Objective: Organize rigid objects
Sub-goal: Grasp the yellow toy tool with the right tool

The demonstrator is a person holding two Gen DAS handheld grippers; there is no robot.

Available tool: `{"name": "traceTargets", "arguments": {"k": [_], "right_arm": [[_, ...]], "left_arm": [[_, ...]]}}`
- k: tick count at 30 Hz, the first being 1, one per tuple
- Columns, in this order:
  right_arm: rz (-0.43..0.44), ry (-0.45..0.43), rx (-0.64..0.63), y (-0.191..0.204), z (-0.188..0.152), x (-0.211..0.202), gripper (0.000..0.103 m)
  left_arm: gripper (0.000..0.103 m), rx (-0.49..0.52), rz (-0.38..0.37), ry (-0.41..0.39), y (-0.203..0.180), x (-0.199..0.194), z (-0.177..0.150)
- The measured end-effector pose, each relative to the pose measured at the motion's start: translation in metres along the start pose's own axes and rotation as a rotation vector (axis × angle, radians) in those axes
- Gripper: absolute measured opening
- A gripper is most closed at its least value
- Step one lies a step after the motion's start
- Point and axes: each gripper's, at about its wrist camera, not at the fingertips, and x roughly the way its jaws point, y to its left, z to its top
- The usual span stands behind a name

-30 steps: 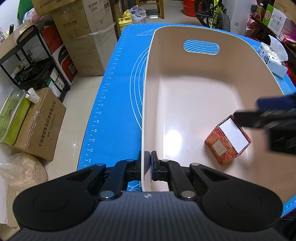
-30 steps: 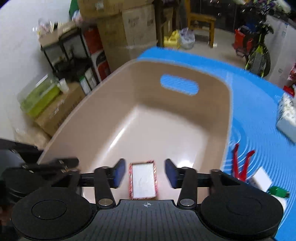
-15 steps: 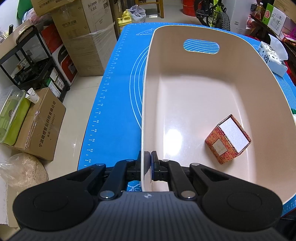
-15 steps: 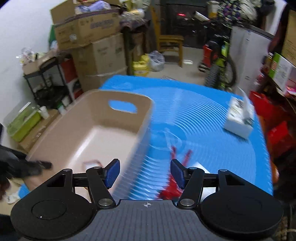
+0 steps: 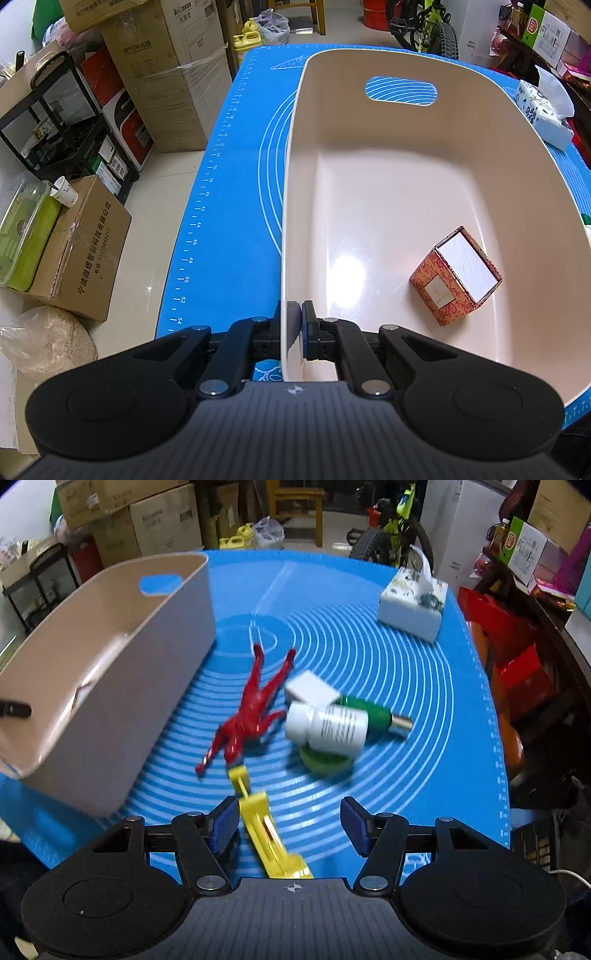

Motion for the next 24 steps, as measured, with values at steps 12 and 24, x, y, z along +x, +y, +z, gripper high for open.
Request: {"name": "traceTargets", "arguments": {"k": [12, 24], "right_arm": [[0.041, 0.075, -0.092, 0.011, -0.022, 0.019, 0.068], [0.085, 0.079, -0.149, 0.003, -0.036, 0.031, 0.034]], "left_arm": [[0.009, 0.002, 0.003, 0.002, 0.0, 0.0, 0.0], [0.01, 0.006, 0.005, 0.001, 0.0, -0.001, 0.0]]}}
